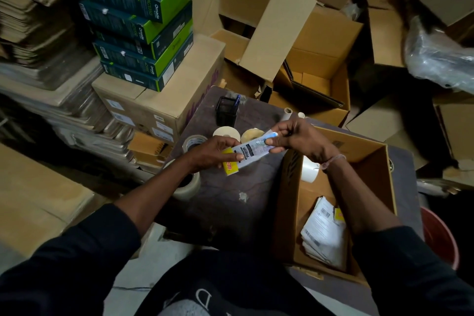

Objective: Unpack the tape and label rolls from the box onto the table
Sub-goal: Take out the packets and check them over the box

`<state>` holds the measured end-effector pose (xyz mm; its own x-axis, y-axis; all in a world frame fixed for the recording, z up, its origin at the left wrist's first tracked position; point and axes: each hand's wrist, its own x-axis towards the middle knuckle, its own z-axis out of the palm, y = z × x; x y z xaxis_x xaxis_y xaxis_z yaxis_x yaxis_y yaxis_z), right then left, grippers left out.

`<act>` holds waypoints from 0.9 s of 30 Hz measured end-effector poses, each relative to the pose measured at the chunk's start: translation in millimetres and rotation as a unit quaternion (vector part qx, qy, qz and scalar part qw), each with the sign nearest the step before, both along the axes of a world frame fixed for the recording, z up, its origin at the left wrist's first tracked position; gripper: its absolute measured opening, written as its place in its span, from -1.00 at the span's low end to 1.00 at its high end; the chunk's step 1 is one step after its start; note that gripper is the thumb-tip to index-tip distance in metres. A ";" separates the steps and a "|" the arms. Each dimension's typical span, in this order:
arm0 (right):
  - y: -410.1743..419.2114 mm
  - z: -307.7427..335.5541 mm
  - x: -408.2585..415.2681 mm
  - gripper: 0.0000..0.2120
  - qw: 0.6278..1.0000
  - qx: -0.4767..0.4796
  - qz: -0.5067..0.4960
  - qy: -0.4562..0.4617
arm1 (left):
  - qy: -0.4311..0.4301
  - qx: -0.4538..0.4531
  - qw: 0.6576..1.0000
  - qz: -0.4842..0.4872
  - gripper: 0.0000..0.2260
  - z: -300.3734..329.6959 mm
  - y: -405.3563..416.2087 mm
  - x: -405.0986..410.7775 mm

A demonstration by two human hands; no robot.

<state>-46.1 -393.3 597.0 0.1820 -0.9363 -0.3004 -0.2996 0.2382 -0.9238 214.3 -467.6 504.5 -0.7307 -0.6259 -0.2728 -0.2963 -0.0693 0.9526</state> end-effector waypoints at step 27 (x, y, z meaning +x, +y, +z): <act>3.4 4.0 6.9 -0.74 0.996 0.018 -0.032 -0.083 | 0.117 0.184 0.976 -0.003 -0.73 -2.2 -2.7 22.0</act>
<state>-39.1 -390.0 601.0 0.1725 -0.9367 -0.3048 -0.1262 0.2858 -0.9499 236.3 -470.3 502.3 -0.8035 -0.5122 -0.3034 -0.0746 -0.4190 0.9049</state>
